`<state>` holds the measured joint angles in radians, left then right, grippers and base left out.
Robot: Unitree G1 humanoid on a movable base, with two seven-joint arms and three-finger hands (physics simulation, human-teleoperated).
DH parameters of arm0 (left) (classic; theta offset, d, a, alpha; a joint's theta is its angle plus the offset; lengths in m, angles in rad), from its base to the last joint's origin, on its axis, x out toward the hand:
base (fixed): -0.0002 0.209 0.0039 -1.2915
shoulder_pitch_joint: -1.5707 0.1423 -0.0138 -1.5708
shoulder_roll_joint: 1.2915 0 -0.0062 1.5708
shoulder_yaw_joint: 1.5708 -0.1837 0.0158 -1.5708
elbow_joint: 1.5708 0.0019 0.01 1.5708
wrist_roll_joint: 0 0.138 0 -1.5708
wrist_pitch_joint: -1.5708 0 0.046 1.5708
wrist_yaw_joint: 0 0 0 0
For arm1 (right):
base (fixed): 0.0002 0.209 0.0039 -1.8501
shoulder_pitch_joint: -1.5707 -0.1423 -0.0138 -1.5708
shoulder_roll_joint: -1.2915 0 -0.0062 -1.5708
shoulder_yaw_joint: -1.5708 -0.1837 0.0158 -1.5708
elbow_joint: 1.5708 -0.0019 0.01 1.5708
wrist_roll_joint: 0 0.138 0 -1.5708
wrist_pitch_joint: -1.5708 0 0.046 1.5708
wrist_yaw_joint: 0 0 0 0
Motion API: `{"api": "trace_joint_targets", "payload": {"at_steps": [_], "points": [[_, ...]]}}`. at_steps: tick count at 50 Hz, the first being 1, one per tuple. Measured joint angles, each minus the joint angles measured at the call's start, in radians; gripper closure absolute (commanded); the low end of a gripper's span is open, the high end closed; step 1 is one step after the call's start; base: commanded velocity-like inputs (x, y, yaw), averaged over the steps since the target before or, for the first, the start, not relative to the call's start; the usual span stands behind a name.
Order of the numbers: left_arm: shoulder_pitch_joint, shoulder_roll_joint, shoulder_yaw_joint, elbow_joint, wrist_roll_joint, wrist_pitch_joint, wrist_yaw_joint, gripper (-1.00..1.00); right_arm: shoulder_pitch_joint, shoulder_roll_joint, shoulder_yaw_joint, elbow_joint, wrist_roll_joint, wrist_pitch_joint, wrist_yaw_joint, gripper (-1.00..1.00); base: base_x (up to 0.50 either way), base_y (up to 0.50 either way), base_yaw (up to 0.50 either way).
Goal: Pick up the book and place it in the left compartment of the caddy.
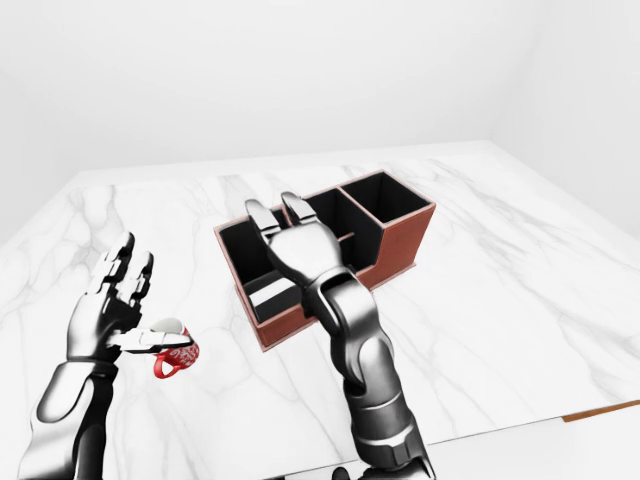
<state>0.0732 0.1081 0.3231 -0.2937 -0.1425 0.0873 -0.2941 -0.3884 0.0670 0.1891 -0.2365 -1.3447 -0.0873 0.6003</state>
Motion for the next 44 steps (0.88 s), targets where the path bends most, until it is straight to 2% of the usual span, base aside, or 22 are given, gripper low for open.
{"api": "trace_joint_targets", "payload": {"at_steps": [3, 7, 10, 13, 18, 26, 30, 35, 39, 42, 44], "points": [[0.007, -0.005, 0.002, -0.036, -0.003, 0.000, -0.004, -1.00, 0.019, -0.008, -0.020, -0.129, 0.030, 0.010, 0.067, -1.00, 0.00, 0.00, 0.00], [0.017, -0.013, 0.010, -0.093, -0.014, 0.000, -0.008, -1.00, 0.034, -0.019, -0.051, -0.283, 0.078, 0.051, 0.098, -1.00, 0.00, 0.00, 0.00], [0.020, -0.019, 0.020, -0.140, -0.032, 0.000, -0.008, -1.00, 0.043, -0.026, -0.077, -0.389, 0.124, 0.104, 0.098, -1.00, 0.00, 0.00, 0.00], [0.022, -0.024, 0.034, -0.190, -0.054, 0.000, -0.002, -1.00, 0.054, -0.036, -0.108, -0.490, 0.181, 0.170, 0.098, -1.00, 0.00, 0.00, 0.00], [0.022, -0.032, 0.057, -0.271, -0.096, 0.000, 0.018, -1.00, 0.083, -0.045, -0.184, -0.616, 0.299, 0.175, 0.081, -1.00, 0.00, 0.00, 0.00], [0.038, -0.053, 0.086, -0.391, -0.166, 0.000, 0.050, -1.00, 0.167, 0.003, -0.347, -0.724, 0.524, 0.175, 0.000, -1.00, 0.00, 0.00, 0.00], [0.056, -0.068, 0.106, -0.454, -0.211, 0.000, 0.063, -1.00, 0.223, 0.023, -0.437, -0.753, 0.656, 0.163, -0.056, -1.00, 0.00, 0.00, 0.00], [0.086, -0.088, 0.139, -0.530, -0.275, 0.000, 0.070, -1.00, 0.325, 0.024, -0.525, -0.775, 0.826, 0.120, -0.150, -1.00, 0.00, 0.00, 0.00], [0.108, -0.102, 0.178, -0.581, -0.343, 0.000, 0.075, -1.00, 0.431, 0.010, -0.570, -0.786, 0.955, 0.059, -0.236, -1.00, 0.00, 0.00, 0.00], [0.123, -0.112, 0.209, -0.612, -0.399, 0.000, 0.084, -1.00, 0.516, -0.003, -0.592, -0.792, 1.042, 0.003, -0.301, -1.00, 0.00, 0.00, 0.00], [0.133, -0.117, 0.228, -0.630, -0.435, 0.000, 0.089, -1.00, 0.568, -0.010, -0.602, -0.797, 1.092, 0.000, -0.340, -1.00, 0.00, 0.00, 0.00]]}}
